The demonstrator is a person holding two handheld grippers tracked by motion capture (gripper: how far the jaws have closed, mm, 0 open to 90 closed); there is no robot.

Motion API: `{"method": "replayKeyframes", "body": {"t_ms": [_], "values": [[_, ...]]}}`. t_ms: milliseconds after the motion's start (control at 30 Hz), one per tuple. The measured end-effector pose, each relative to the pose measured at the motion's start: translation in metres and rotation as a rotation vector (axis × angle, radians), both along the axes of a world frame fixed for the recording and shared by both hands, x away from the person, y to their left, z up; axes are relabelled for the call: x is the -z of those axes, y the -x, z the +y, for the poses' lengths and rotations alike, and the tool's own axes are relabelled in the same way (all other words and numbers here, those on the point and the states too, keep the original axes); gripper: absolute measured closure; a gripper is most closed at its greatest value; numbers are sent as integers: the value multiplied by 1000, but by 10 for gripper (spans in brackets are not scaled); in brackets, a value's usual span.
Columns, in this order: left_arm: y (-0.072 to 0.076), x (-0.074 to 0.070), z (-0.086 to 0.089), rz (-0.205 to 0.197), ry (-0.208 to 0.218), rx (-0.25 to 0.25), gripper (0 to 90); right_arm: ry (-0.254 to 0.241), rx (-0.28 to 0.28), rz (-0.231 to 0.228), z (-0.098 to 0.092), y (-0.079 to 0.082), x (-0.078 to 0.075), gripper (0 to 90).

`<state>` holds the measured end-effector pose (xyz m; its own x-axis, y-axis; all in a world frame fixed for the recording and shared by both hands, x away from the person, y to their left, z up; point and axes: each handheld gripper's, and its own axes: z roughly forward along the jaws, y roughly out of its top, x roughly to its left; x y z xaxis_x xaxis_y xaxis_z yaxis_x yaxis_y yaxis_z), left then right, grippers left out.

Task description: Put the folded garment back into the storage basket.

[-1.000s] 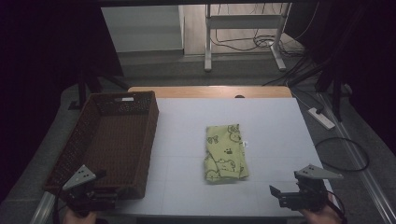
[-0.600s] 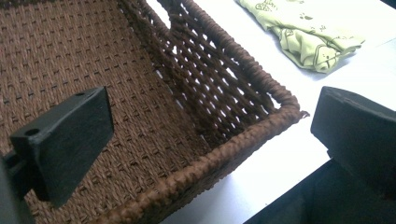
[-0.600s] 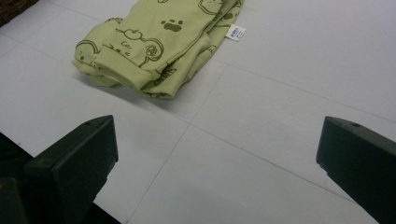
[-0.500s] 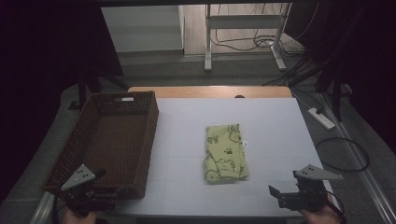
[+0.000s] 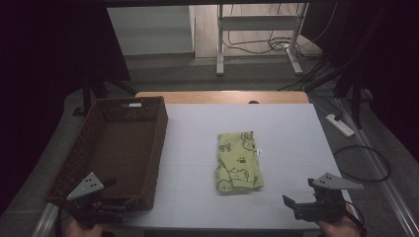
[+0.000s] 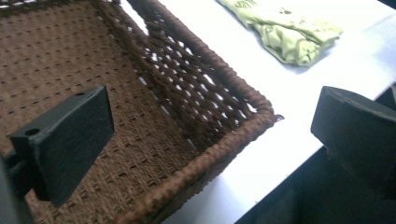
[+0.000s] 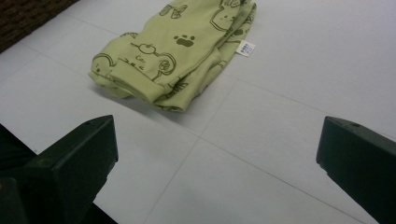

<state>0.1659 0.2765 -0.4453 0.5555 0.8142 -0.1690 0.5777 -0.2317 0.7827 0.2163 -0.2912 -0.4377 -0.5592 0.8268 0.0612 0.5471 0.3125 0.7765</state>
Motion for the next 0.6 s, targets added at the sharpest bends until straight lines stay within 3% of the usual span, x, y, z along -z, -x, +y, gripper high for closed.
{"method": "replayKeyframes", "body": {"t_ms": [367, 600], "values": [[-4, -5, -2, -20, -18, -5, 0, 10, -27, 18, 5, -6, -4, 0], [-10, -8, -2, -3, -4, -1, 0, 33, -49, 20, 11, -10, -4, 0]]}}
